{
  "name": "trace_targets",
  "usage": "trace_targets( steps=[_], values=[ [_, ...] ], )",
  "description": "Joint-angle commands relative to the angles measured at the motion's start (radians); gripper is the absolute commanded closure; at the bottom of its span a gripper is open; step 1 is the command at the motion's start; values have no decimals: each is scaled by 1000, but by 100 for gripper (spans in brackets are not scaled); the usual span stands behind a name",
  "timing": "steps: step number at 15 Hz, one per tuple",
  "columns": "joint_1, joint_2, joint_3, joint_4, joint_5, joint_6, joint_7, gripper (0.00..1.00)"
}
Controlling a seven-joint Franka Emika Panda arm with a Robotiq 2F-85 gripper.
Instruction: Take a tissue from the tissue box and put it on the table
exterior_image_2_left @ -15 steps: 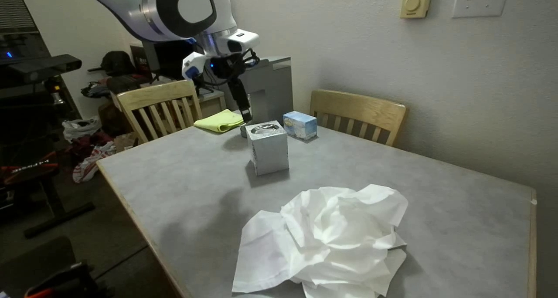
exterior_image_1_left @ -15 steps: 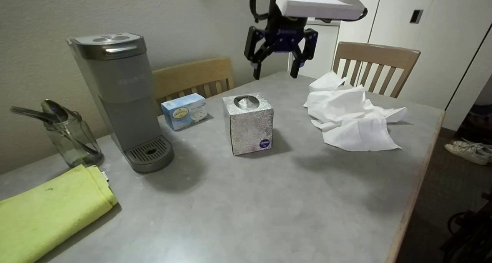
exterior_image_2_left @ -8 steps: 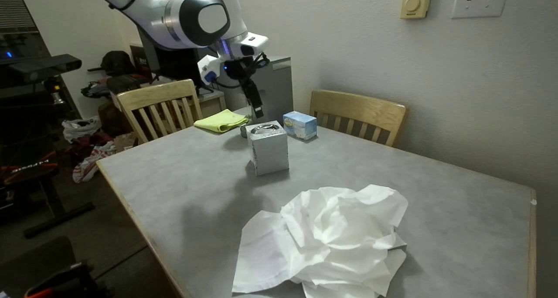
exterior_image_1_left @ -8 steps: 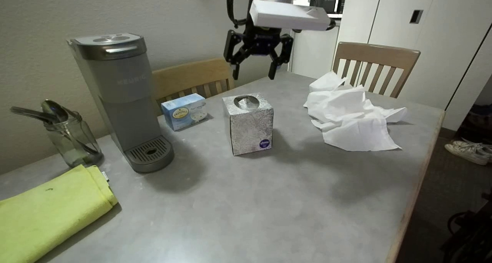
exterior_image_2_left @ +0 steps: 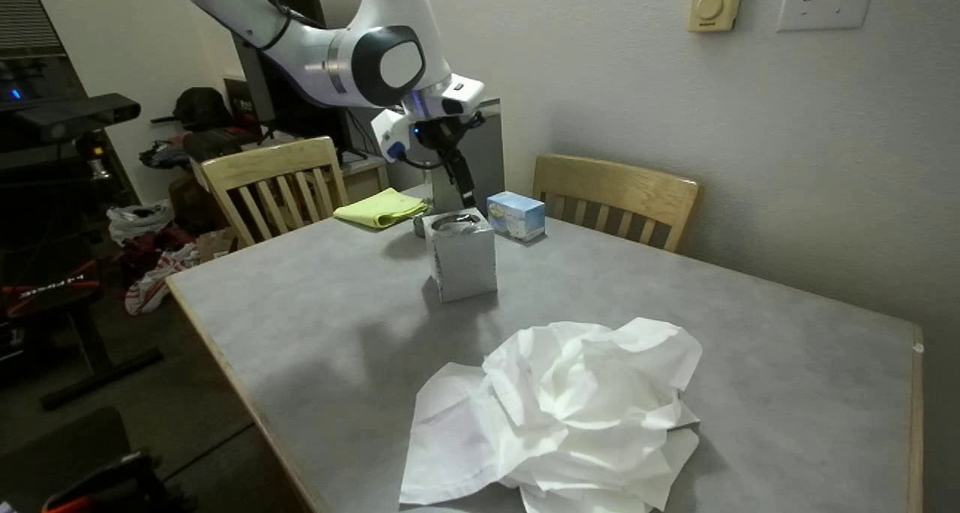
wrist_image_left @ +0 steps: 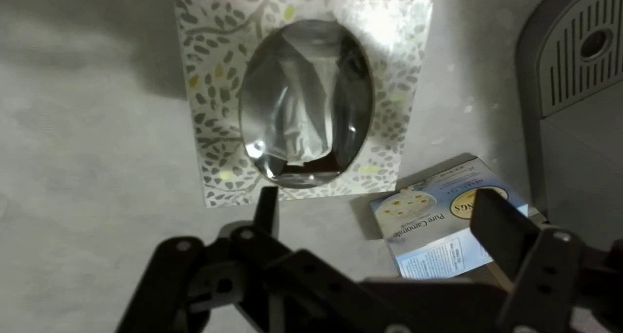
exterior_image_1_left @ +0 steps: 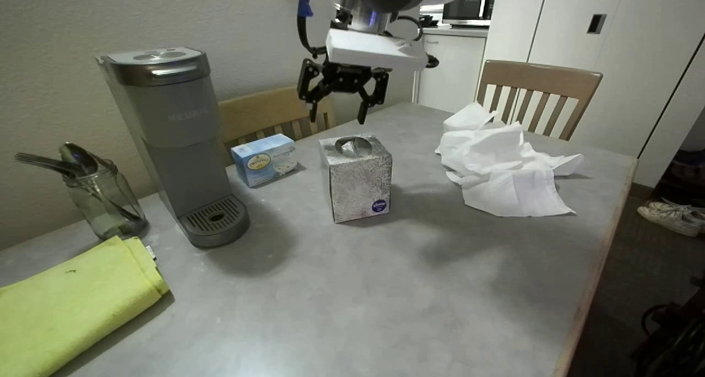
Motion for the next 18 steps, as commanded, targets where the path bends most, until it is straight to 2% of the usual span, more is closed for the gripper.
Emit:
trace_targets(
  steps=[1, 2, 3, 7, 16, 17, 18],
  values=[
    [5, 55, -7, 89, 50, -29, -38, 0],
    [-8, 50, 10, 92, 68, -30, -70, 0],
    [19, 37, -22, 53, 53, -3, -29, 0],
    [23, 33, -26, 64, 63, -9, -50, 0],
    [4, 17, -18, 85, 87, -149, -73, 0],
    [3, 18, -19, 92, 87, -158, -73, 25],
    [3, 20, -20, 99, 86, -167, -72, 27]
  ],
)
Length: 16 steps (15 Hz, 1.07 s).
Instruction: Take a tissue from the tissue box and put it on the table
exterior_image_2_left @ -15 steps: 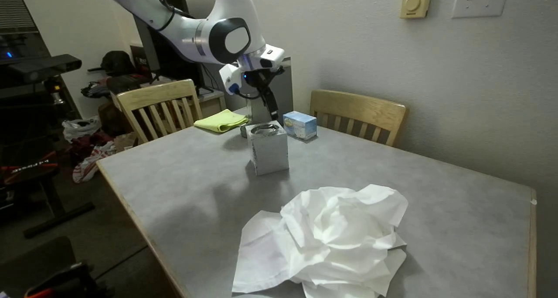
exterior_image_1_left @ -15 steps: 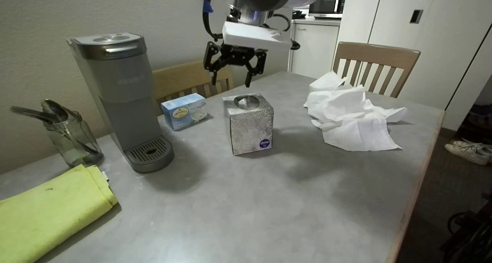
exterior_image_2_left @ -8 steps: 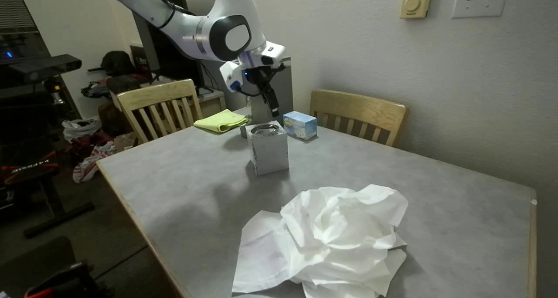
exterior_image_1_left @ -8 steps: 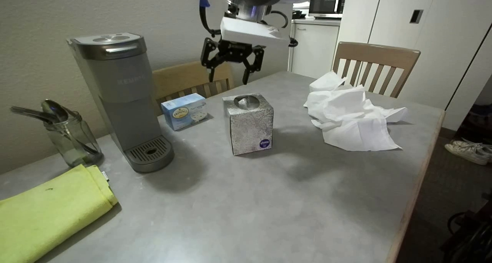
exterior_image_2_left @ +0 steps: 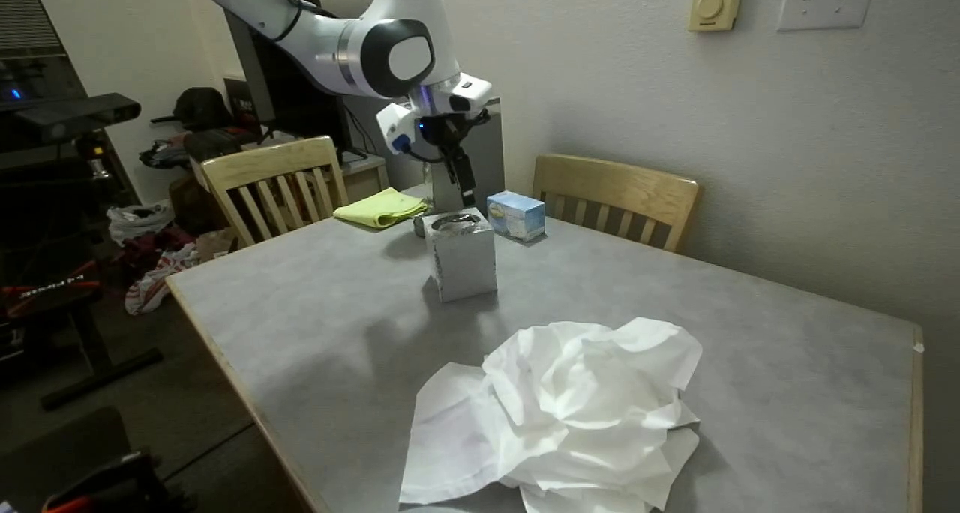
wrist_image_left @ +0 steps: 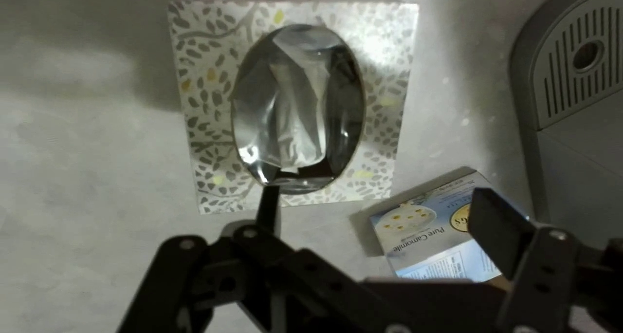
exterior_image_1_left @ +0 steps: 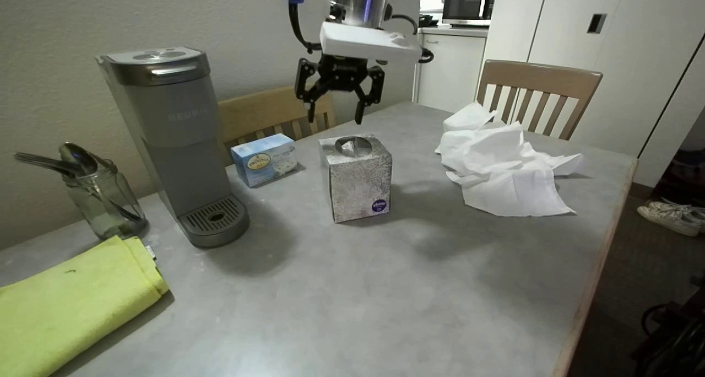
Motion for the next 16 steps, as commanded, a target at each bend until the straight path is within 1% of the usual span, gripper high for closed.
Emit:
trace_targets(
  steps=[1, 2, 3, 5, 7, 8, 9, 11, 12, 14, 16],
  values=[
    [-4, -12, -7, 18, 22, -58, -30, 33],
    [-5, -9, -8, 24, 22, -65, -30, 42],
    [-6, -5, -6, 30, 24, -73, -30, 47],
    [-8, 2, -6, 37, 27, -85, -29, 63],
    [-11, 13, -5, 39, 32, -100, -27, 74],
    [-13, 21, -5, 41, 37, -112, -25, 73],
    [-14, 28, -6, 42, 40, -126, -23, 76],
    [-19, 45, -7, 44, 50, -151, -19, 70],
    [-21, 53, -8, 44, 54, -162, -18, 63],
    [-25, 71, -11, 47, 59, -177, -15, 53],
    [-28, 84, -14, 52, 64, -186, -15, 54]
  ],
)
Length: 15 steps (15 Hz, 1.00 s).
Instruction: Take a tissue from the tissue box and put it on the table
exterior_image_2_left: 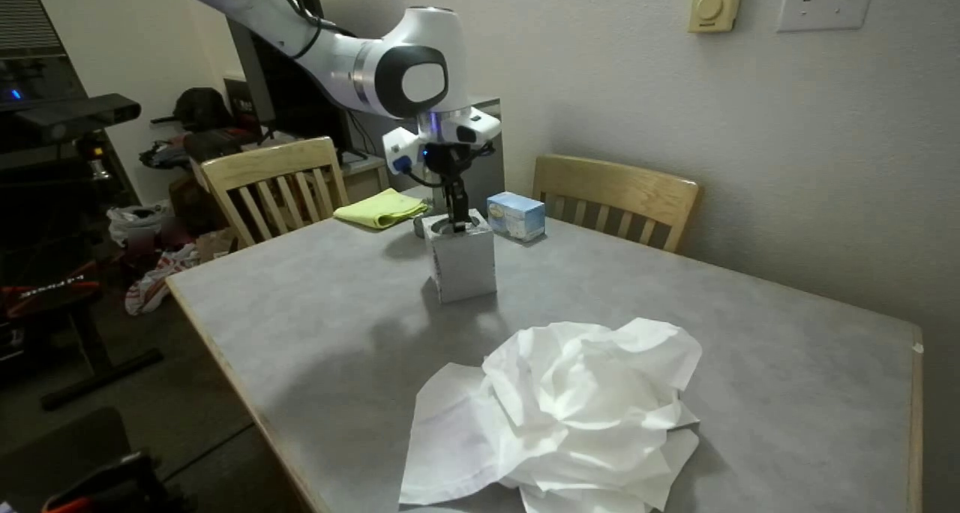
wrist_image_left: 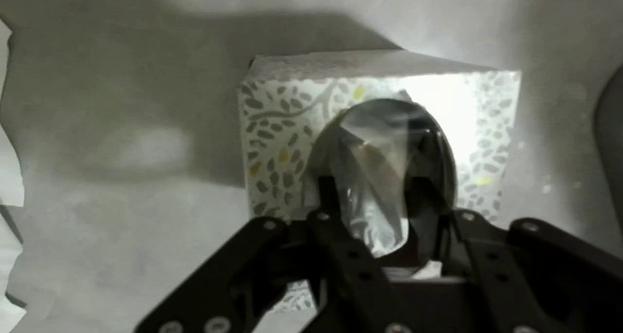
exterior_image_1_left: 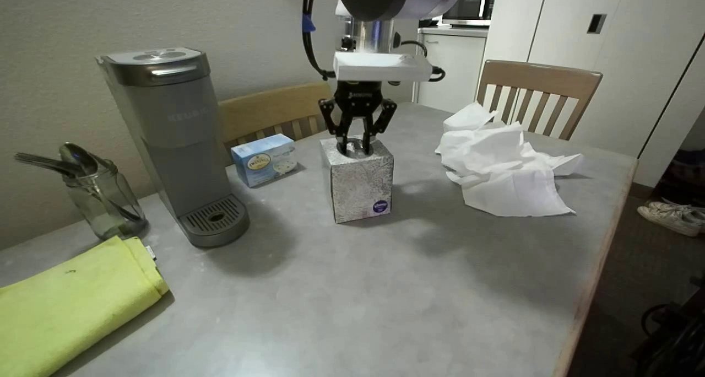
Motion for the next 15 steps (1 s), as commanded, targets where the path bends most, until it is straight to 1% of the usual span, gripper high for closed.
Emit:
trace_targets(
  steps=[1, 2, 4, 5, 7, 15],
  values=[
    [-10, 30, -7, 29, 26, -44, -14, 61],
    [-11, 31, -7, 31, 28, -46, -14, 74],
    [-11, 31, -7, 37, 29, -54, -15, 86],
    [-12, 32, -8, 38, 29, -57, -15, 95],
    [-13, 34, -8, 39, 29, -64, -16, 100],
    [-11, 37, -8, 43, 30, -68, -17, 100]
  ],
)
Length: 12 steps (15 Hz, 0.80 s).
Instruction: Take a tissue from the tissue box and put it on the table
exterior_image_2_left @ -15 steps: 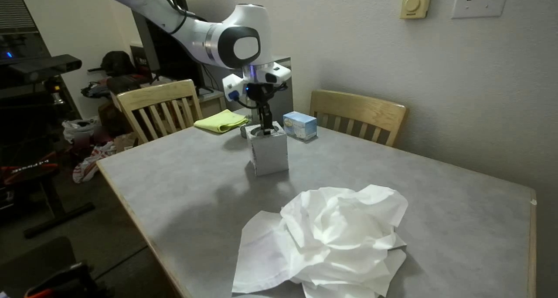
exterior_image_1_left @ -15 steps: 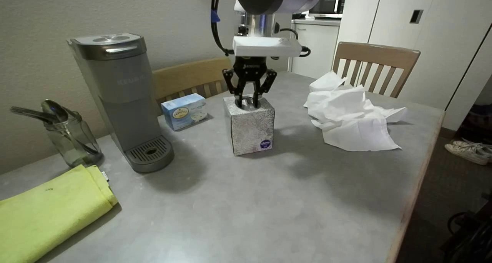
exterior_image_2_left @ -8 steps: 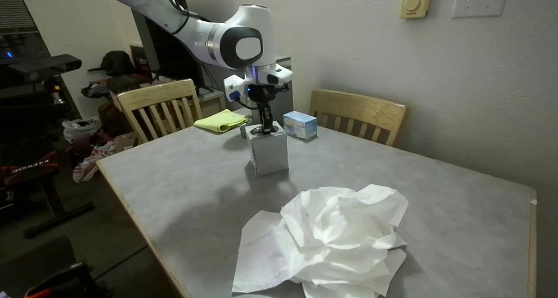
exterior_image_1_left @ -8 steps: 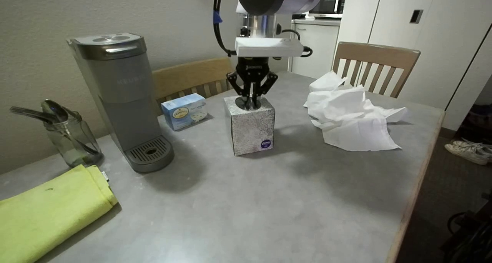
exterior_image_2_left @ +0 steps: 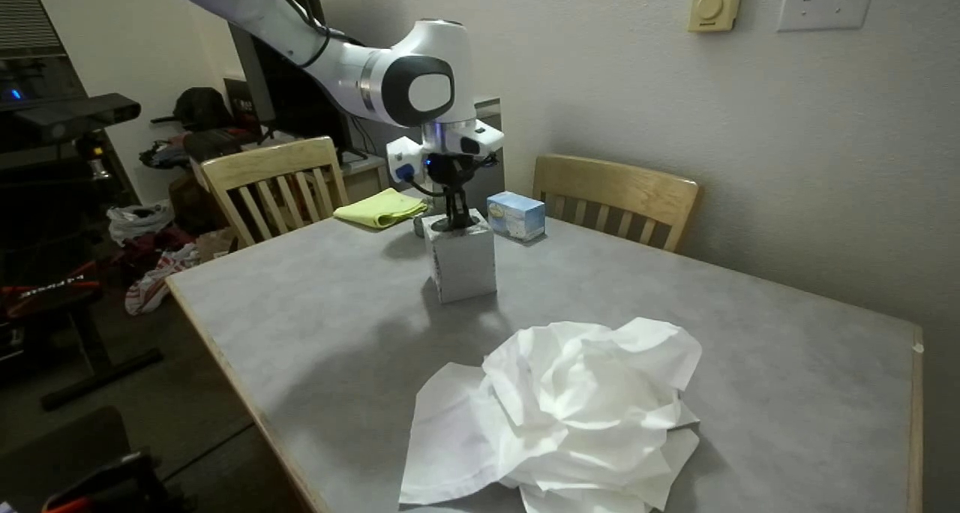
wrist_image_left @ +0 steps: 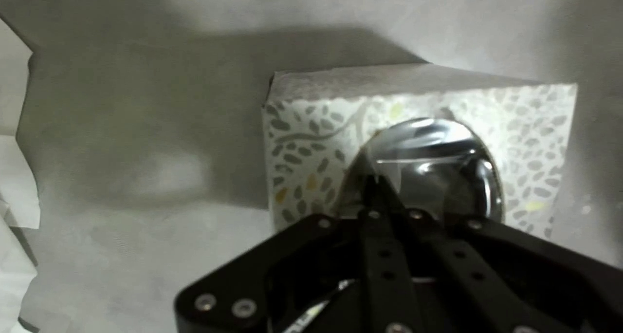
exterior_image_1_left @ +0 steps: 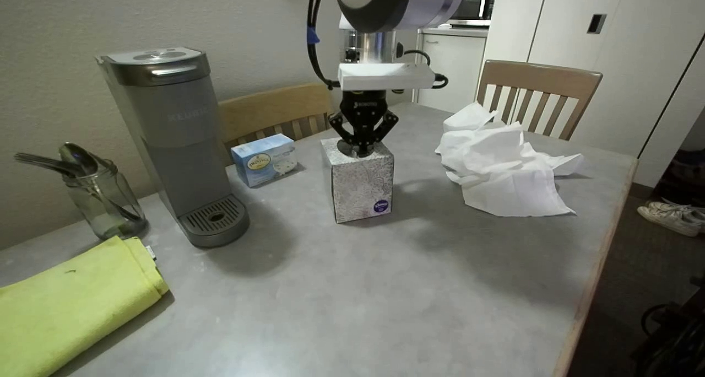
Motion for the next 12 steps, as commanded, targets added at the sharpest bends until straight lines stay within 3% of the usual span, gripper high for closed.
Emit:
trace_targets(
  steps=[1, 12],
  values=[
    [-5, 7, -1, 27, 23, -25, -17, 100],
    [20, -79, -1, 42, -3, -11, -30, 100]
  ],
)
